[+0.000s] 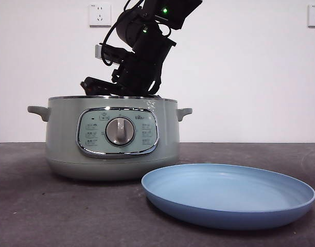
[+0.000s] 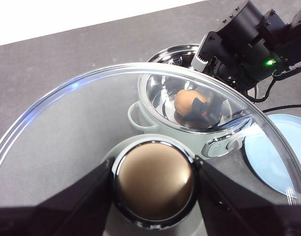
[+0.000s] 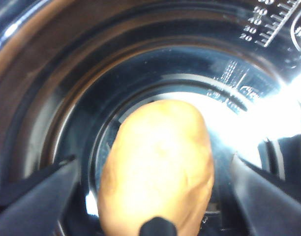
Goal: Take the potato out from the steamer,put the potato on the plate,close the lid
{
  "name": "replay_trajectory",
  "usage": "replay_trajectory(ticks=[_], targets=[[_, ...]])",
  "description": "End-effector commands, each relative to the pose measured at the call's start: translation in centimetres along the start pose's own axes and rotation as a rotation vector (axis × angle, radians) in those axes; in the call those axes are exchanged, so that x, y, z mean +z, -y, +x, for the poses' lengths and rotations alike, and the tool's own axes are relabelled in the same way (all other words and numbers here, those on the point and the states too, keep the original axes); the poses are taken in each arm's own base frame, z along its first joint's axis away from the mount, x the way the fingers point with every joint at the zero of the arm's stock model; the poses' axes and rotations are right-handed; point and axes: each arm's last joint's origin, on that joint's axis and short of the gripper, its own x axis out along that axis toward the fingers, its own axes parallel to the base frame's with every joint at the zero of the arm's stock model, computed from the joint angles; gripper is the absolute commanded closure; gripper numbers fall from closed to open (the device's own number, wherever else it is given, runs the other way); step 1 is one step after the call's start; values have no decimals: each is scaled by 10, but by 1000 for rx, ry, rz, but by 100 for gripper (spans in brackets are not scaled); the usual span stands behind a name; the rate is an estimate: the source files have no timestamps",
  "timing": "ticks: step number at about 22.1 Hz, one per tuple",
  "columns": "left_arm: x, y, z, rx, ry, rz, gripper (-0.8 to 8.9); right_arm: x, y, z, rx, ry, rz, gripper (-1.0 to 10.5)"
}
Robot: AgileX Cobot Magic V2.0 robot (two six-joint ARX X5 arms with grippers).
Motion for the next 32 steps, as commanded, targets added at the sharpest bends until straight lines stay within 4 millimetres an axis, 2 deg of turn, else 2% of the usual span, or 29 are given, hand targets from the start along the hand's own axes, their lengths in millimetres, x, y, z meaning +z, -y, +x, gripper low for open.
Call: replay_trajectory(ticks=[1,4,6,9,12,16,19,21,24,27,32], targets=[[4,0,-8,4,68,-2,822,-2,-1,6,8,-7,3,953],[4,0,-9,3,69,-1,822,3,-1,-4,2,16,3,956],[5,0,-9,0,77,0,822,11,-4,-26,-4,62,-4,958],[7,1,-8,-35,102,7,822,21,-10,-77,-10,114,-10,958],[11,2,-9,-71,140,19,822,21,-19,-134,-16,130,-6,959],[13,3,-9,-101,160,29,822,4,-29,-207,-73,94,2,961],[15,3,-10,-120,186,35,822,-14,-36,-243,-88,93,3,962],[17,3,-7,-122,188,36,822,-33,-40,-252,-86,88,23,963],[19,3,-4,-126,180,36,823,-59,-42,-250,-89,95,50,963],[20,3,0,-158,173,37,822,-89,-43,-241,-114,104,86,963],[23,3,6,-174,156,35,822,-136,-44,-213,-107,95,143,963]])
